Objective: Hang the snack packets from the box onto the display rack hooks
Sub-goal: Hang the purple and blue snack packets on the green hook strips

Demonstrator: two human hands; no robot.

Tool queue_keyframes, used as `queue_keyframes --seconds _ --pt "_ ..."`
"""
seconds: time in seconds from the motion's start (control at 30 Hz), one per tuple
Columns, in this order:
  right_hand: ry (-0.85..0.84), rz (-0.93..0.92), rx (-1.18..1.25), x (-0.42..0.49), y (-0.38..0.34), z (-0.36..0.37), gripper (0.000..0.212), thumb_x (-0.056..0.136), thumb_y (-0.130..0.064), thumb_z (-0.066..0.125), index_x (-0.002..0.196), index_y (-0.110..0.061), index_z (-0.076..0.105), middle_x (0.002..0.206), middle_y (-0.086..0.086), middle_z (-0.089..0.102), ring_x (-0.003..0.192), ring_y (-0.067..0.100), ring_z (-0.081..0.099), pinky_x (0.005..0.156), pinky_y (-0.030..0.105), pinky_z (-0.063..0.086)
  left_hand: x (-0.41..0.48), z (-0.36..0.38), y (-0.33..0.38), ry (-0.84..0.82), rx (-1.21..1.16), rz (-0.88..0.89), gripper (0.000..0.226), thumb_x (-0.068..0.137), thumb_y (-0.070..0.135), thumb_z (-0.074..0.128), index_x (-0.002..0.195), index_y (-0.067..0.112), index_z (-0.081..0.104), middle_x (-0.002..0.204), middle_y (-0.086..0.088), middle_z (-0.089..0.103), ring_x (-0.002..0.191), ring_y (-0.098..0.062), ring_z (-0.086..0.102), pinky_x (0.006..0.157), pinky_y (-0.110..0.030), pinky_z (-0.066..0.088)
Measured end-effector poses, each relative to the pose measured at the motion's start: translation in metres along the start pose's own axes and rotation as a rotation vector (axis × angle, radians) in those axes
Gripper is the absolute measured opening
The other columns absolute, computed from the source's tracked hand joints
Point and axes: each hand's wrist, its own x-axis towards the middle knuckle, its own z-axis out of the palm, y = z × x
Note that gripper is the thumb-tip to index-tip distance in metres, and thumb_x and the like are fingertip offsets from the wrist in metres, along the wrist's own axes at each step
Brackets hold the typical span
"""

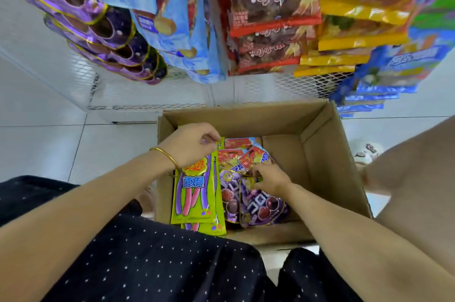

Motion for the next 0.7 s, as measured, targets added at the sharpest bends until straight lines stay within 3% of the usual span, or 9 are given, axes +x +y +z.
queue_keyframes --seconds 0.13,0.27,0.43,0.5,0.6,0.63,0.7 --pt "-0.003 -0.042 0.048 0.0 0.0 -0.006 0.035 0.079 -0.019 0.069 0.062 -0.027 0.04 0.085 -0.003 0.05 0.088 0.02 0.048 0.077 0.03 0.04 0.001 0.0 -0.001 0.003 -0.003 0.006 0.019 0.089 0.018 0.058 0.107 0.017 0.063 0.096 0.008 0.057 0.088 -0.008 0.054 0.076 -0.018 0.04" --pt "-0.021 -0.081 0.366 -0.01 -0.014 -0.047 0.035 0.079 -0.001 0.068 0.063 -0.021 0.044 0.065 -0.008 0.045 0.061 0.005 0.043 0.055 0.011 0.033 -0.001 0.001 -0.001 -0.004 -0.029 0.022 0.019 0.089 0.017 0.059 0.108 0.015 0.063 0.097 0.006 0.059 0.09 -0.01 0.057 0.078 -0.018 0.043" --pt "0.124 -0.228 0.602 -0.043 -0.049 -0.122 0.029 0.082 0.003 0.065 0.07 -0.014 0.046 0.061 -0.004 0.043 0.048 -0.004 0.039 0.055 0.01 0.034 -0.006 -0.001 0.004 -0.063 -0.076 0.051 0.032 0.085 0.024 0.064 0.116 0.015 0.06 0.114 -0.002 0.062 0.101 -0.015 0.06 0.092 -0.03 0.047" --pt "0.189 -0.279 0.604 -0.057 -0.064 -0.143 0.024 0.083 0.001 0.064 0.072 -0.011 0.046 0.059 -0.006 0.043 0.048 -0.004 0.041 0.054 0.01 0.034 -0.008 -0.004 0.012 -0.05 -0.109 0.075 0.035 0.083 0.024 0.067 0.115 0.013 0.059 0.106 -0.001 0.061 0.096 -0.015 0.058 0.088 -0.023 0.045" --pt "0.293 -0.331 0.637 -0.076 -0.092 -0.167 0.022 0.085 -0.005 0.064 0.075 -0.012 0.046 0.06 -0.004 0.046 0.06 0.006 0.048 0.062 0.019 0.037 -0.015 -0.021 0.024 0.089 -0.138 0.165 0.013 0.084 0.021 0.067 0.079 0.018 0.055 0.071 0.003 0.044 0.069 -0.013 0.042 0.062 -0.022 0.034" --pt "0.323 -0.34 0.648 -0.081 -0.101 -0.172 0.022 0.086 -0.007 0.064 0.075 -0.014 0.046 0.061 -0.004 0.047 0.063 0.011 0.05 0.064 0.023 0.038 -0.019 -0.03 0.026 0.132 -0.156 0.187 0.025 0.082 0.023 0.065 0.068 0.019 0.045 0.063 0.003 0.036 0.063 -0.013 0.034 0.058 -0.026 0.028" --pt "0.401 -0.378 0.651 -0.091 -0.125 -0.18 0.022 0.086 -0.01 0.064 0.081 -0.018 0.044 0.064 -0.002 0.05 0.064 0.014 0.052 0.066 0.024 0.04 -0.03 -0.053 0.029 0.206 -0.191 0.214 0.028 0.072 0.03 0.058 0.062 0.017 0.036 0.061 -0.001 0.029 0.06 -0.013 0.027 0.057 -0.029 0.022"
